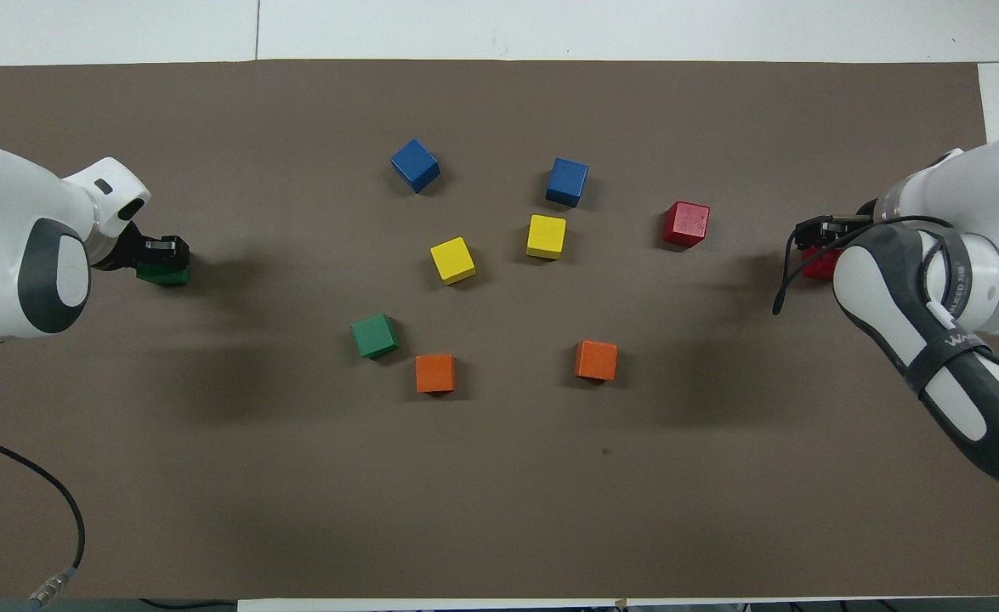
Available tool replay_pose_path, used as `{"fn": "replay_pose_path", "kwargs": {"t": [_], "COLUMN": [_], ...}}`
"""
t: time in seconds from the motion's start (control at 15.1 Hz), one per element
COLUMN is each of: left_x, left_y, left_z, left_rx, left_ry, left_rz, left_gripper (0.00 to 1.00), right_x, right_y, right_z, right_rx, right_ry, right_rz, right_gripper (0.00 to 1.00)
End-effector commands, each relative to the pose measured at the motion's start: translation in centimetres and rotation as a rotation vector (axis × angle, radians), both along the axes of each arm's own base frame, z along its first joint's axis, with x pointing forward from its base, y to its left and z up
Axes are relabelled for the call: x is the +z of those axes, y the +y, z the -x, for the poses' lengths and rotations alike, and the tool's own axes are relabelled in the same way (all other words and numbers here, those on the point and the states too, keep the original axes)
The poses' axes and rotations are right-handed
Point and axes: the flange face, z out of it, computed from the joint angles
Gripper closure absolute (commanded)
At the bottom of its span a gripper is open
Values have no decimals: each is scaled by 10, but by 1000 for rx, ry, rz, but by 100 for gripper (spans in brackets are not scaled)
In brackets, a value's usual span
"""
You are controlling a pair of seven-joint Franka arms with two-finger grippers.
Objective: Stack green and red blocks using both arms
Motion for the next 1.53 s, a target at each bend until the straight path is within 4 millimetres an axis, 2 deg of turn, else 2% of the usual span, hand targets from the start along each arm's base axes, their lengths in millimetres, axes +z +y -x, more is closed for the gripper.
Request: {"fn": "replay_pose_path", "kwargs": {"t": [0.0, 0.13, 0.2, 0.27, 0.4, 0.46, 0.53, 0.66, 0.8, 1.0, 1.19, 1.46], "left_x": [3, 20, 36, 53, 68, 74, 68, 60, 50, 33, 22, 14], "left_y": [2, 3, -1, -13, -90, -123, -159, -214, -250, -266, -274, -289], "left_z": [3, -5, -12, -18, -12, -3, 10, 37, 60, 83, 97, 113], "left_rx": [0, 11, 29, 82, 190, 251, 316, 366, 339, 332, 347, 399], "left_ry": [-14, -14, -5, 6, 32, 32, 37, 38, 19, -2, -16, -4], "left_rz": [10, 10, 13, 24, 21, 18, 12, 5, 14, 26, 36, 26], "left_gripper": [0, 0, 0, 0, 0, 0, 0, 0, 0, 0, 0, 0], "right_x": [61, 71, 74, 69, 58, 48, 43, 32, 15, -4, -38, -47], "right_y": [45, 99, 117, 140, 180, 191, 192, 195, 193, 192, 193, 192], "right_z": [-23, -34, -37, -39, -42, -44, -48, -54, -56, -55, -50, -47], "right_rx": [-19, -66, -119, -169, -210, -218, -229, -235, -236, -235, -221, -210], "right_ry": [1, -14, -28, -26, -30, -22, -31, -65, -73, -82, -100, -91], "right_rz": [7, -5, -13, -16, -24, -20, -26, -37, -39, -40, -43, -35], "right_gripper": [0, 0, 0, 0, 0, 0, 0, 0, 0, 0, 0, 0]}}
